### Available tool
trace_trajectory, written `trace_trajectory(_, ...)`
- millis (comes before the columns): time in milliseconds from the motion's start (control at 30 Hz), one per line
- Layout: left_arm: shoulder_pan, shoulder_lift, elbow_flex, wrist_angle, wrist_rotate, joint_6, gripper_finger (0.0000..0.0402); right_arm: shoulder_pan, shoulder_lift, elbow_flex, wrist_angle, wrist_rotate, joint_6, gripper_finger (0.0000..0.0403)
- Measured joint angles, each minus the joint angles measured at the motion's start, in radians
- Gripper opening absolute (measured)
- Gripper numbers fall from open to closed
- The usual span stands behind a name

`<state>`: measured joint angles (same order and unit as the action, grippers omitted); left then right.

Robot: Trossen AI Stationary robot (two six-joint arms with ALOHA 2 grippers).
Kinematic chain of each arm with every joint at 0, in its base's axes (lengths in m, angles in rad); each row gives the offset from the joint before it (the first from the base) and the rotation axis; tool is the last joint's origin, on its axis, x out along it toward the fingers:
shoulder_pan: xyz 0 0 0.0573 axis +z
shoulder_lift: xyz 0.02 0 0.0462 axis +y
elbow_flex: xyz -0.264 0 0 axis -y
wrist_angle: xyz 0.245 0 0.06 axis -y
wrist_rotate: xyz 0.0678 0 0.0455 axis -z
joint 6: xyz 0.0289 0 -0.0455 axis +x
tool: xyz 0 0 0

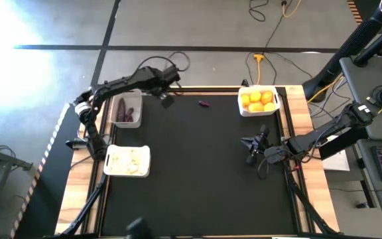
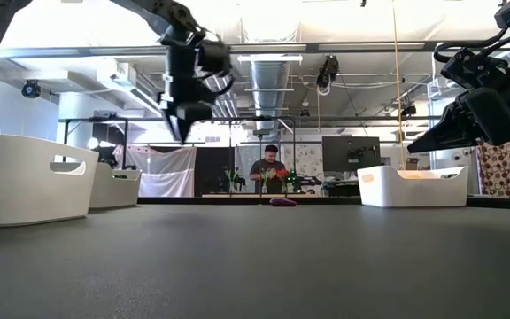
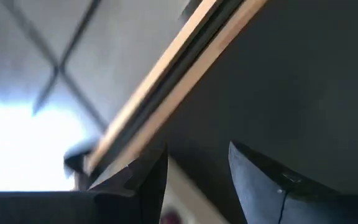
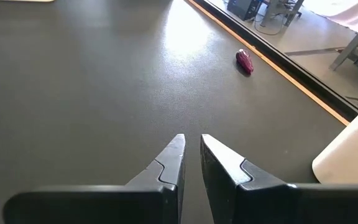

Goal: Sort produce into baskets
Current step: Put the violet eggplant into the gray bin

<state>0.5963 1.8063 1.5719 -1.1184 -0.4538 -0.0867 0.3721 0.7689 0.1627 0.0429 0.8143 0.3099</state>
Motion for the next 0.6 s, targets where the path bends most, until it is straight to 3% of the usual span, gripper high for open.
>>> trace_trajectory(100, -0.041, 0.014, -0.005, 0.106, 0.021, 0.21, 0.0155, 0.0, 0.0, 0.0, 0.0, 0.0, 0.0, 0.0043)
trace_trajectory(267, -0.064, 0.076, -0.018, 0.13, 0.022, 0.529, 0.0155, 0.0, 0.0, 0.0, 0.0, 0.0, 0.0, 0.0043)
trace_trajectory(467, -0.049, 0.181, -0.013, 0.178, 0.015, 0.732, 0.0155, 0.0, 0.0, 0.0, 0.0, 0.0, 0.004, 0.0043)
trace_trajectory(600, -0.026, 0.265, 0.06, 0.256, 0.053, 0.751, 0.0155, 0.0, 0.0, 0.0, 0.0, 0.001, -0.005, 0.0043)
